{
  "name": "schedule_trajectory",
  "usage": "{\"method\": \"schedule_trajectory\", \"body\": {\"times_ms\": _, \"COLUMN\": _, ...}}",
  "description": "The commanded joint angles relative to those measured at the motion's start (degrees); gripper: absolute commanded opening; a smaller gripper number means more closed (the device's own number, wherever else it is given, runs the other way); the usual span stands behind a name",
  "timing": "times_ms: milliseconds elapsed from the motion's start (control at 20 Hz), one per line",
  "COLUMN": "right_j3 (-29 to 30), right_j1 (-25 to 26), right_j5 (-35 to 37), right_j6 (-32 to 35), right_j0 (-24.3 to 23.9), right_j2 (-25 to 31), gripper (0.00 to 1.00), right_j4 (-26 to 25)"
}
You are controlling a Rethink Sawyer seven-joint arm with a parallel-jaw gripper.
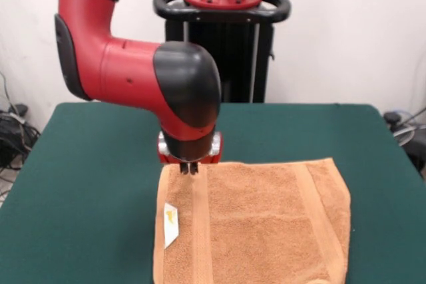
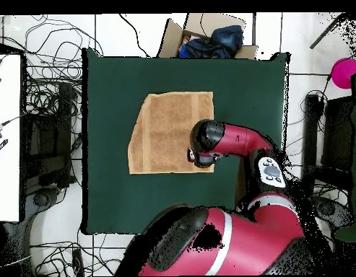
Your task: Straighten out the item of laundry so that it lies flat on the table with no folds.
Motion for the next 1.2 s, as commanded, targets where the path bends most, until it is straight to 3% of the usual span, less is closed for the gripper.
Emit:
{"method": "schedule_trajectory", "body": {"times_ms": 50, "right_j3": -2.6, "right_j1": 4.6, "right_j5": 6.4, "right_j6": 2.6, "right_j0": 2.4, "right_j2": -1.3, "gripper": 0.0, "right_j4": -4.4}}
{"method": "schedule_trajectory", "body": {"times_ms": 450, "right_j3": -0.4, "right_j1": 5.1, "right_j5": -0.4, "right_j6": 3.0, "right_j0": 0.1, "right_j2": 1.9, "gripper": 0.0, "right_j4": -3.7}}
{"method": "schedule_trajectory", "body": {"times_ms": 950, "right_j3": 5.4, "right_j1": 0.8, "right_j5": -10.4, "right_j6": 2.2, "right_j0": -1.0, "right_j2": 2.8, "gripper": 0.0, "right_j4": -5.9}}
{"method": "schedule_trajectory", "body": {"times_ms": 1200, "right_j3": 2.1, "right_j1": 3.6, "right_j5": -7.5, "right_j6": 2.1, "right_j0": 0.9, "right_j2": -0.4, "gripper": 0.0, "right_j4": -8.9}}
